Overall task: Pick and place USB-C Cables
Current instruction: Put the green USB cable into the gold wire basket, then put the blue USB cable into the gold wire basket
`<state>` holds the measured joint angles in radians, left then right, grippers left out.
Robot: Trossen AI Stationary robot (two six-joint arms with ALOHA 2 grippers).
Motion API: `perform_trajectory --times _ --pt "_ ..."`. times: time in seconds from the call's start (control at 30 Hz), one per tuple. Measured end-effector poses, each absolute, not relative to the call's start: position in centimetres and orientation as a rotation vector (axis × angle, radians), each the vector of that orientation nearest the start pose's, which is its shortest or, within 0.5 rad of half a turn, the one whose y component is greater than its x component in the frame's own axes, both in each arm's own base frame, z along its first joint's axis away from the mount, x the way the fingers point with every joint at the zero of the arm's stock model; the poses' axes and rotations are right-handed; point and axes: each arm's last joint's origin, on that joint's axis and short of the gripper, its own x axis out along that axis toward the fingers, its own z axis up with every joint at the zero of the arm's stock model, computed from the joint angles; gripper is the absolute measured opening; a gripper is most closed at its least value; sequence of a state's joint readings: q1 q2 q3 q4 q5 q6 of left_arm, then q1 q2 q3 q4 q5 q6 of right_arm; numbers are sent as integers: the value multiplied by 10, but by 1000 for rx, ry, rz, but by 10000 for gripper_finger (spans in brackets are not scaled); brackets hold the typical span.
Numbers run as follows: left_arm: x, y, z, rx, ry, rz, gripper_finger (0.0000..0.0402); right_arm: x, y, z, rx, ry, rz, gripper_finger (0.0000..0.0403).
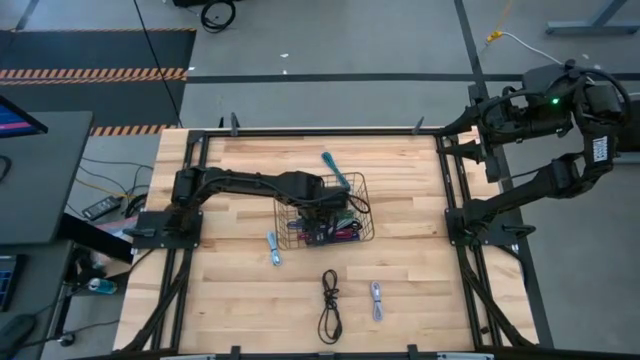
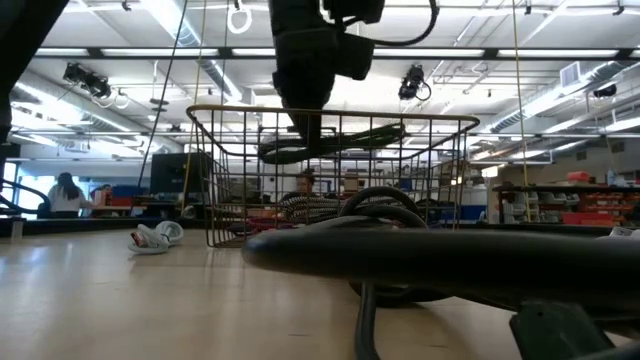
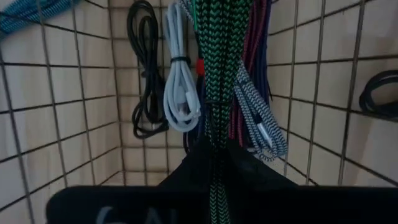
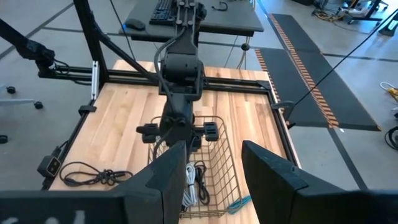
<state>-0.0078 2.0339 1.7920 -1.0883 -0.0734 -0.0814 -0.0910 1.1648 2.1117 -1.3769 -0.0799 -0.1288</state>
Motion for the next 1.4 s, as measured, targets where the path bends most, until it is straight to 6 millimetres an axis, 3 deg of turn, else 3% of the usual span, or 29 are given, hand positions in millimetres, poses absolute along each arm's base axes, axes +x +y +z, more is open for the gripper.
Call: perform_trajectory --times 0.17,0.4,0.57,0.77,1.07,1.2,1.4 --pt "415 1 244 -40 1313 131 25 98 -7 540 -87 429 17 162" --pt "415 1 245 -61 1310 146 123 98 -7 540 -87 428 16 162" --pt "415 1 245 -121 1304 192 161 98 -7 540 -88 429 17 162" --pt "418 6 246 -238 1262 280 166 98 -7 540 -100 428 19 162" --pt "427 31 249 -383 1131 381 164 105 -7 543 -169 394 30 162" --pt "437 40 255 -329 1014 331 164 109 -8 546 -181 362 28 162" --pt "449 49 265 -396 857 226 165 114 -8 545 -180 367 29 162"
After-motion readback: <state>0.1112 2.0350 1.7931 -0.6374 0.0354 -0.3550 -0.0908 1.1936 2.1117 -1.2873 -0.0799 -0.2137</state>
